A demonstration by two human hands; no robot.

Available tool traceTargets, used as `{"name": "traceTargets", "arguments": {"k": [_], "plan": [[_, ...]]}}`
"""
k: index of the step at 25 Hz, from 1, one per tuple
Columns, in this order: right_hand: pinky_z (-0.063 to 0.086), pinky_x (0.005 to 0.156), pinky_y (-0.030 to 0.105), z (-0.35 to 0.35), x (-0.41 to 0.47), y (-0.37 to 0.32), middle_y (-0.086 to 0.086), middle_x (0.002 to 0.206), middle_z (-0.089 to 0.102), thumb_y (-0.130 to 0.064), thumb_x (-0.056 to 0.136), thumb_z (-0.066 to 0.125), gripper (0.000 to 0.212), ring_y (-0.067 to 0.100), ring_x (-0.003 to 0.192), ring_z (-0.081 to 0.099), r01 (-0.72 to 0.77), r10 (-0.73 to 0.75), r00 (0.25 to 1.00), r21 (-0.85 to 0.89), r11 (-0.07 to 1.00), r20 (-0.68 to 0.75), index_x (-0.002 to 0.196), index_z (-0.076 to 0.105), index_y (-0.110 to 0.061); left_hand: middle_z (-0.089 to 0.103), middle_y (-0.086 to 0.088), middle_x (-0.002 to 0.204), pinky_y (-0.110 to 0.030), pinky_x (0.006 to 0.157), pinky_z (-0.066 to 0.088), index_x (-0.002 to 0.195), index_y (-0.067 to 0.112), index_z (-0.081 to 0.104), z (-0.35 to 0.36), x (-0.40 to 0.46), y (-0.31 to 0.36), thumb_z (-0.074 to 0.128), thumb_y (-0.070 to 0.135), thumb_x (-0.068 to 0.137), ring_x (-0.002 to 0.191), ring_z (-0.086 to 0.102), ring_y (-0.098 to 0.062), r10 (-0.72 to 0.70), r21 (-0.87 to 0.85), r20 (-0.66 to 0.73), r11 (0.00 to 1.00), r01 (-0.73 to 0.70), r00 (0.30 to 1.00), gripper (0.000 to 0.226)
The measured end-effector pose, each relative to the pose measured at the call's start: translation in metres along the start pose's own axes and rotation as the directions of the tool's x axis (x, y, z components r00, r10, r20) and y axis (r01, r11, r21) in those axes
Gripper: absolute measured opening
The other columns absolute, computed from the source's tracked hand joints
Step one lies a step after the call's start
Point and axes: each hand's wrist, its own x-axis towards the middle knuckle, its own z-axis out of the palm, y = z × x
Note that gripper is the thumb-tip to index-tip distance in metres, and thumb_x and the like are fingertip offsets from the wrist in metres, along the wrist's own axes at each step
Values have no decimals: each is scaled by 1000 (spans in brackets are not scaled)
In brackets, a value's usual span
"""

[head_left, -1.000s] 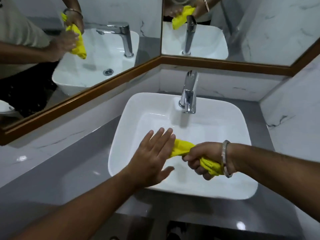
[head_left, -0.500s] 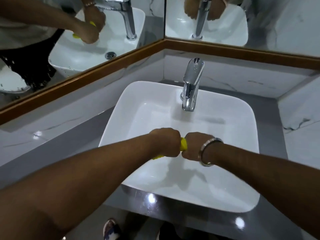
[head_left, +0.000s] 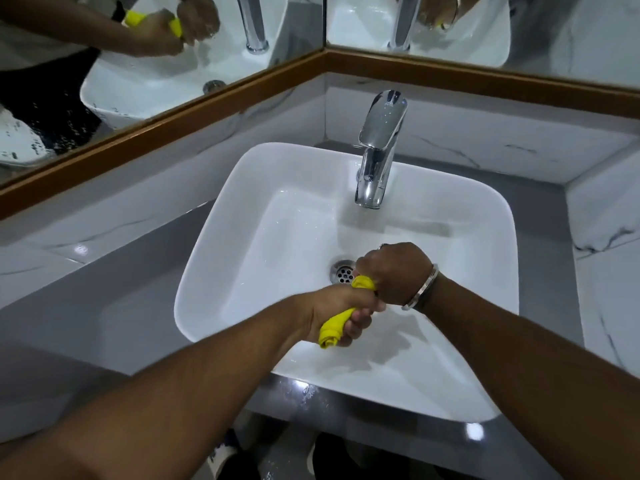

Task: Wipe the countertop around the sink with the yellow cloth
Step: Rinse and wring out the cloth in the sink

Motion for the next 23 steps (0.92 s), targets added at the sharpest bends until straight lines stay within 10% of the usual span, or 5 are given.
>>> {"name": "traceTargets", "arguments": {"k": [2,4,7,14,23], "plan": [[30,42,20,0,-3,-1,1,55,60,-36,68,58,20,26,46,58,9,-9,1000,27,1000,-1,57,55,-20,51,5,48,-20,44,42,55,16,56,-5,-5,3,63,30,87,41,47,-11,153,377,-159,923,-83,975,35],[43,47,29,-4,-12,-5,10,72,58,-37,66,68,23,30,59,57,-8,0,998,132,991,59,67,59,-17,65,3,65,-29,60,52,71,15,63,-14,-14,3,68,43,80,60,62,-14,437,848,-213,528,-57,874,30],[42,65,28,-27,-28,-5,0,84,57,-48,61,75,50,21,76,54,-250,157,946,329,911,285,102,60,-22,68,5,96,-31,70,47,105,30,61,-28,-32,-3,63,55,81,86,62,-16,645,996,-52,91,-9,763,35],[36,69,28,-50,-32,-22,-2,84,59,-41,85,58,29,17,78,53,-448,162,856,550,705,490,98,62,-15,72,10,89,-36,68,52,106,35,68,-59,-70,6,62,50,83,77,62,-8,741,983,74,60,-175,668,29],[42,75,33,-109,-10,-77,8,96,71,-28,85,59,18,28,91,60,-595,551,803,381,708,229,94,68,-16,71,-1,90,-33,71,44,95,20,70,-87,-121,55,56,46,84,78,54,-14,662,932,357,-200,-303,660,31]]}}
